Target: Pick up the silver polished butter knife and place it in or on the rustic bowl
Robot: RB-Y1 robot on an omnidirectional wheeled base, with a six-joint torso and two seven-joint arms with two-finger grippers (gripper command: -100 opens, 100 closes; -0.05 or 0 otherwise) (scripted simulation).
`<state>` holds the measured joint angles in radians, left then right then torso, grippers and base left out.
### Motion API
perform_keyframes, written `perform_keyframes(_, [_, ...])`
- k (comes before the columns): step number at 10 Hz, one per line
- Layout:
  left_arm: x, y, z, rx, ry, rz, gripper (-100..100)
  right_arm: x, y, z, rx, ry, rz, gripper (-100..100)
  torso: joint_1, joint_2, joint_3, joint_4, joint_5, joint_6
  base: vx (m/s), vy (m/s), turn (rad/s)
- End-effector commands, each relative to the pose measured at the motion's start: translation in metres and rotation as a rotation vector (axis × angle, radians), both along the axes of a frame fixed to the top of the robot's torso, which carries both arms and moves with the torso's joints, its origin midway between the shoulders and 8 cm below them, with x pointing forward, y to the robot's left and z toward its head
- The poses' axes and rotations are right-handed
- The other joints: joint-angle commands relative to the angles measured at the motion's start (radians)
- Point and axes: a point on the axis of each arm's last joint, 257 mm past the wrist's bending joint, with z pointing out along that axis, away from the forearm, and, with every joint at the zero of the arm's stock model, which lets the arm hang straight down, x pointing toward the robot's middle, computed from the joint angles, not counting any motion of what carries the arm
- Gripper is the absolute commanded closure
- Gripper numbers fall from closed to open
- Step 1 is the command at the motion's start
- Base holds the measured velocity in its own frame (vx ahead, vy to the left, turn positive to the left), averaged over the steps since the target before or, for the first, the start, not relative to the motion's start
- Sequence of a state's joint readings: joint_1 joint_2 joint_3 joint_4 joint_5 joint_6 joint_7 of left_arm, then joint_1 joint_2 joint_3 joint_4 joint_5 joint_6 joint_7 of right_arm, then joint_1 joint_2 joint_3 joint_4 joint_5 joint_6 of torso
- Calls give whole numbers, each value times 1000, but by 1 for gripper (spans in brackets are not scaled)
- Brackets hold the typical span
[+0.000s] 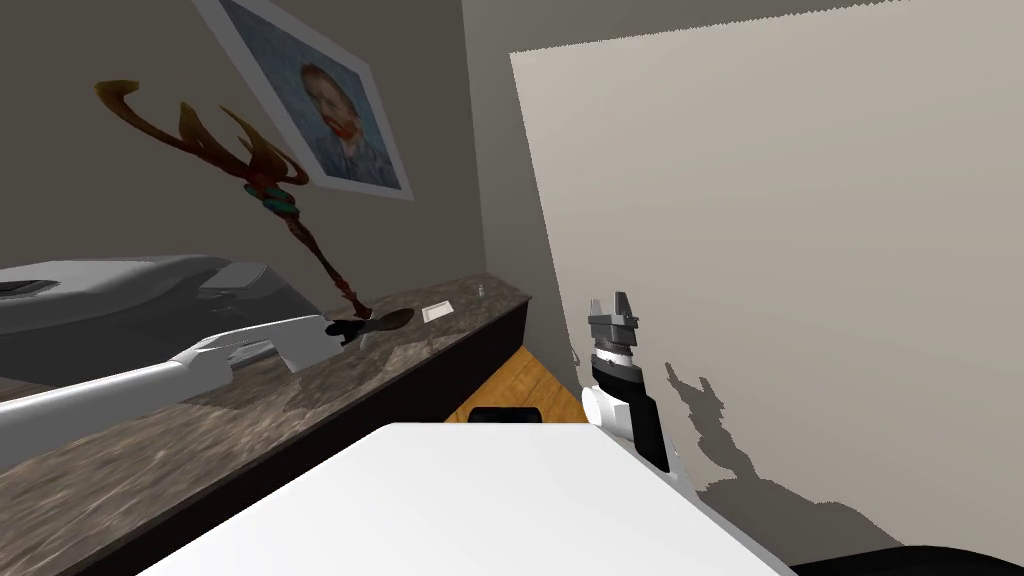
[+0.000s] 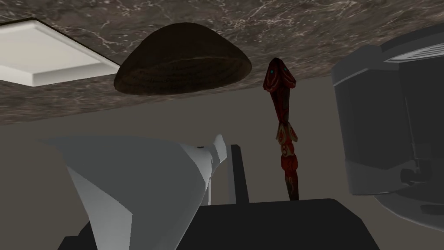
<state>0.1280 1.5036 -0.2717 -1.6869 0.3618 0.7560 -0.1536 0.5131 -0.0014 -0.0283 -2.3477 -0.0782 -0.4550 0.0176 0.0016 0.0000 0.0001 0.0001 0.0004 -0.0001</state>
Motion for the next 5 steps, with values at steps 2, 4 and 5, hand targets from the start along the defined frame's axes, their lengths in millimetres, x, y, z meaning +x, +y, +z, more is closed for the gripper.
perform_keyframes(2, [-7, 6, 1, -23, 10, 39, 100, 0, 0, 0, 0, 0, 0, 0, 1, -1, -1, 0, 1, 0, 17, 60, -127])
perform_keyframes(4, [-14, 11, 0, -48, 21, 77, 100, 0, 0, 0, 0, 0, 0, 0, 2, -2, -1, -1, 1, 0, 24, 71, -149])
perform_keyframes(5, [-18, 14, -1, -62, 27, 99, 100, 0, 0, 0, 0, 0, 0, 0, 3, -3, -2, -1, 1, 1, 21, 79, -189])
